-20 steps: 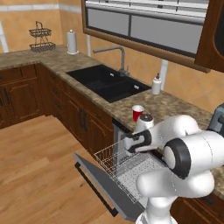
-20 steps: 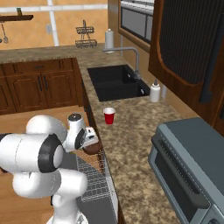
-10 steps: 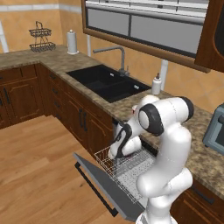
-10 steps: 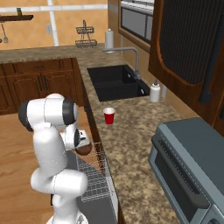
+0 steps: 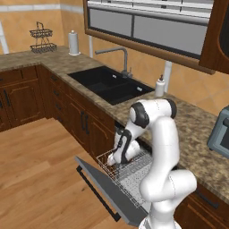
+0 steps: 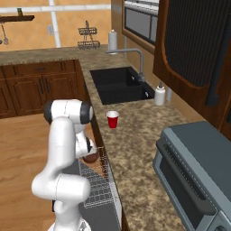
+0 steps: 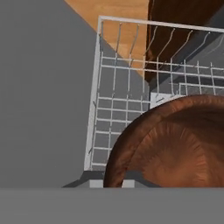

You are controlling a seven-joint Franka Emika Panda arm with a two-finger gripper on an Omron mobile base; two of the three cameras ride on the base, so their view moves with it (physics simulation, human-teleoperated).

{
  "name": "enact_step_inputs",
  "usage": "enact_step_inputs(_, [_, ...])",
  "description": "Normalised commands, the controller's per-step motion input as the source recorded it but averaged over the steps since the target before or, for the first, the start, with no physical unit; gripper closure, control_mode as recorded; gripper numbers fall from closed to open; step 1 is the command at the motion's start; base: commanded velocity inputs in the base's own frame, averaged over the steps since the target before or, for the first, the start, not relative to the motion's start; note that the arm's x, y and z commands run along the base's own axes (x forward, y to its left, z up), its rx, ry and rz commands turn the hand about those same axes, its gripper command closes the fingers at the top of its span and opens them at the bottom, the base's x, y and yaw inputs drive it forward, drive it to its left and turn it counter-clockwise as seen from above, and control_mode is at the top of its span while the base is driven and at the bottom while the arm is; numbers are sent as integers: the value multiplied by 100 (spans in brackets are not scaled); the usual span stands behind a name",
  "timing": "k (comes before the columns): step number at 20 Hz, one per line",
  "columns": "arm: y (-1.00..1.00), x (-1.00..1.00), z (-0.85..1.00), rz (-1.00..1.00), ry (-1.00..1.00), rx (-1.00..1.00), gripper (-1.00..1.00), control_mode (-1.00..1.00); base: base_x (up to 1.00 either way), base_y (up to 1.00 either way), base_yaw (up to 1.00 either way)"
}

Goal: Pick up the cup and bowl from the counter, place them in the dishwasher, and close the dishwasher door.

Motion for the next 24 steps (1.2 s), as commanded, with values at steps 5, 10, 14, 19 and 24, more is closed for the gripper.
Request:
enact_step_inputs(5, [5, 59, -70, -2, 4, 0, 100, -100, 0, 0, 0])
enact_step_inputs(10, [4, 59, -51, -3, 1, 0, 100, -100, 0, 0, 0])
enact_step_inputs(14, [0, 64, -36, -3, 2, 0, 100, -100, 0, 0, 0])
enact_step_inputs(19, [0, 61, -42, -3, 4, 0, 100, -100, 0, 0, 0])
enact_step_inputs(24, [0, 33, -32, -1, 4, 0, -100, -100, 0, 0, 0])
